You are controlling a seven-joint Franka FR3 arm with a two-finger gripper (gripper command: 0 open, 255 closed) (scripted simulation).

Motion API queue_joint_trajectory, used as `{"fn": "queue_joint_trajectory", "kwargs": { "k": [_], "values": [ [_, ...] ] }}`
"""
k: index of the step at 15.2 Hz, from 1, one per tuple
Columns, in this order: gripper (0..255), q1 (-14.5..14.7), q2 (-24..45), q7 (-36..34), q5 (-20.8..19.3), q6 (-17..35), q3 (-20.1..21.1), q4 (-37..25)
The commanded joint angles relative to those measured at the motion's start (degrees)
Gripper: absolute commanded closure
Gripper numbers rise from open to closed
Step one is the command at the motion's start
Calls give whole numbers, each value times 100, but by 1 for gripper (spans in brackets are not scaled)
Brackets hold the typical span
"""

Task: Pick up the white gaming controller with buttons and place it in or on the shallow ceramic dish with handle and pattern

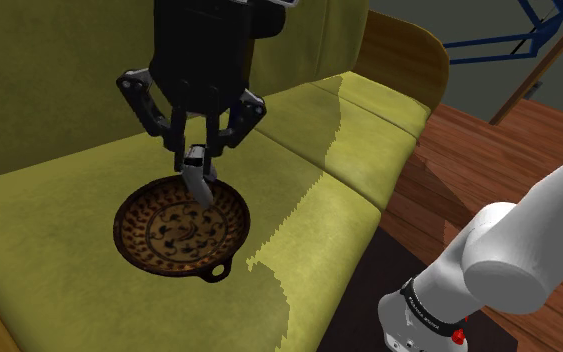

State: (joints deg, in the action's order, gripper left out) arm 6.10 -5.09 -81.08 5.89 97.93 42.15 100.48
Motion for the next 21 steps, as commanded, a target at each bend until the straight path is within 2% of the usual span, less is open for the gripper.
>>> {"fn": "queue_joint_trajectory", "kwargs": {
  "k": [1, 15, 21],
  "values": [
    [255, 94, 369, -348, -244, 48, 193, -259],
    [255, 118, 374, -306, -232, 1124, 194, 813],
    [255, 112, 374, -306, -232, 1124, 200, 813]
  ]
}}
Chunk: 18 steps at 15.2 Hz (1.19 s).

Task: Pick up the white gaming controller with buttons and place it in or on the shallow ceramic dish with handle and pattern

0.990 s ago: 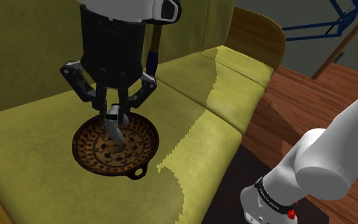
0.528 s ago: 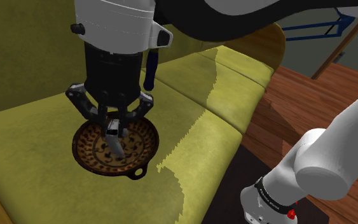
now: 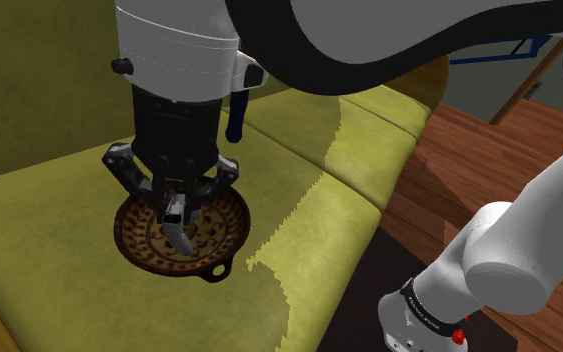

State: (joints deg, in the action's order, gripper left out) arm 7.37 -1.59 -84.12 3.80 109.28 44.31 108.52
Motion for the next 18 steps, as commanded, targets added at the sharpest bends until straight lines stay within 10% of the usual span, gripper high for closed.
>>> {"fn": "queue_joint_trajectory", "kwargs": {
  "k": [1, 2, 3, 18],
  "values": [
    [255, -16, 24, -2, -23, -11, -15, 9],
    [255, -17, 24, -2, -23, -11, -14, 9],
    [0, -17, 14, 1, -16, -6, -15, 21],
    [0, -47, -52, 29, 20, -733, -50, -655]
  ]
}}
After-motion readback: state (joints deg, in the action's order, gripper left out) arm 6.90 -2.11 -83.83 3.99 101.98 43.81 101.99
